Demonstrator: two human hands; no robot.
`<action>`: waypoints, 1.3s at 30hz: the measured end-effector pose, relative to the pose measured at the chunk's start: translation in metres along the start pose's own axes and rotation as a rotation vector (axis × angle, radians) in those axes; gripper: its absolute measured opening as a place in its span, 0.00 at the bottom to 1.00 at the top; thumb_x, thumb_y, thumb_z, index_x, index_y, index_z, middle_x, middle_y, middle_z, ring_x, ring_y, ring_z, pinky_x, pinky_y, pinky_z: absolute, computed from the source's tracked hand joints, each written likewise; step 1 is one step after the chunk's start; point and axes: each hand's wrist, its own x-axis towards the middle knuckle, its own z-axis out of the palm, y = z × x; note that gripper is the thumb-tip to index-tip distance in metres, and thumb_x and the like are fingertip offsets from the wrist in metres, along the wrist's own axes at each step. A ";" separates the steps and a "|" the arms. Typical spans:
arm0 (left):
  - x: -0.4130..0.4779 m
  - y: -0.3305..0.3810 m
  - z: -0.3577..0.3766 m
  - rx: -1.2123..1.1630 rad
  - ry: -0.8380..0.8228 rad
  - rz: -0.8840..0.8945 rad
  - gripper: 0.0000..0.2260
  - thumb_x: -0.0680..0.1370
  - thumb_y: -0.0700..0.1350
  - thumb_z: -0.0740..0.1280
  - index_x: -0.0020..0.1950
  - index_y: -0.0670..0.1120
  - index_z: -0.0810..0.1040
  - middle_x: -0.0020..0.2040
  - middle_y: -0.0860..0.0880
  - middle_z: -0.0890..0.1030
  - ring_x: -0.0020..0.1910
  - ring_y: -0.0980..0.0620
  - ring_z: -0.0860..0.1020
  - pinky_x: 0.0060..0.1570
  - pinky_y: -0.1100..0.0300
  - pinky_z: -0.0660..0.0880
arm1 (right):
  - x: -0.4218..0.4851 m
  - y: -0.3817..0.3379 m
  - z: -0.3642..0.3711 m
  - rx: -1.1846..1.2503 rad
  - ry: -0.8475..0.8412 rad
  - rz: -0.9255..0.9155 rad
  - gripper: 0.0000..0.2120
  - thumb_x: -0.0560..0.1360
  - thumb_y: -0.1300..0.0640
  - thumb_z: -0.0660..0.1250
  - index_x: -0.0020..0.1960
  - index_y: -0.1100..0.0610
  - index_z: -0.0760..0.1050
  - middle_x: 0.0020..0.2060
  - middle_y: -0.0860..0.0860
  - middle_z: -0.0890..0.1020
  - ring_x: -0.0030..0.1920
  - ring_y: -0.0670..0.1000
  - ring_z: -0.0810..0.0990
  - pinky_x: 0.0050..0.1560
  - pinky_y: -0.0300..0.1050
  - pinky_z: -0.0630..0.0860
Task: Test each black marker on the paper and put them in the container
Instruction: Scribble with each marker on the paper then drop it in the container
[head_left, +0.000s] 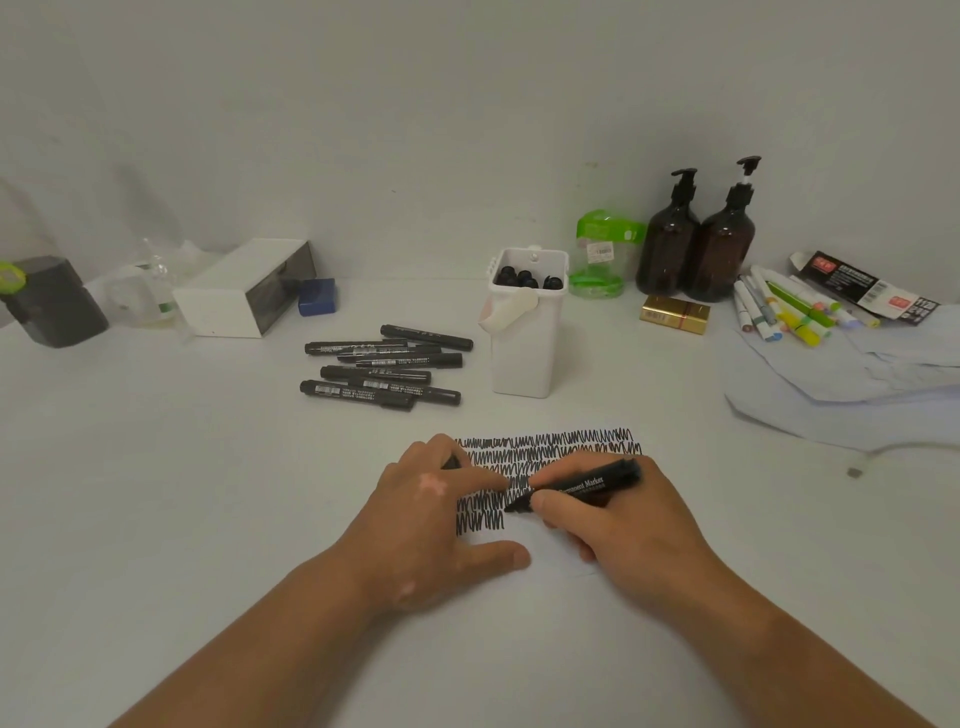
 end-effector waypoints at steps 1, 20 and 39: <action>0.000 0.000 0.000 0.003 0.003 -0.001 0.32 0.66 0.72 0.71 0.67 0.64 0.76 0.55 0.58 0.69 0.57 0.56 0.69 0.62 0.56 0.70 | 0.000 0.000 0.000 -0.005 -0.006 -0.004 0.08 0.72 0.56 0.77 0.41 0.42 0.86 0.29 0.39 0.83 0.27 0.39 0.78 0.32 0.27 0.70; 0.000 0.000 0.000 0.021 -0.011 -0.015 0.34 0.64 0.75 0.67 0.67 0.64 0.76 0.55 0.58 0.70 0.57 0.57 0.69 0.62 0.56 0.70 | 0.001 0.001 -0.002 -0.065 -0.015 0.033 0.06 0.70 0.55 0.74 0.41 0.44 0.84 0.30 0.41 0.82 0.28 0.39 0.77 0.33 0.33 0.70; 0.002 -0.002 -0.009 -0.627 0.234 -0.170 0.22 0.79 0.32 0.63 0.61 0.59 0.68 0.56 0.63 0.83 0.41 0.56 0.80 0.41 0.65 0.76 | 0.007 0.000 -0.028 0.462 0.168 0.021 0.05 0.68 0.56 0.77 0.41 0.54 0.83 0.26 0.54 0.75 0.27 0.51 0.71 0.25 0.41 0.68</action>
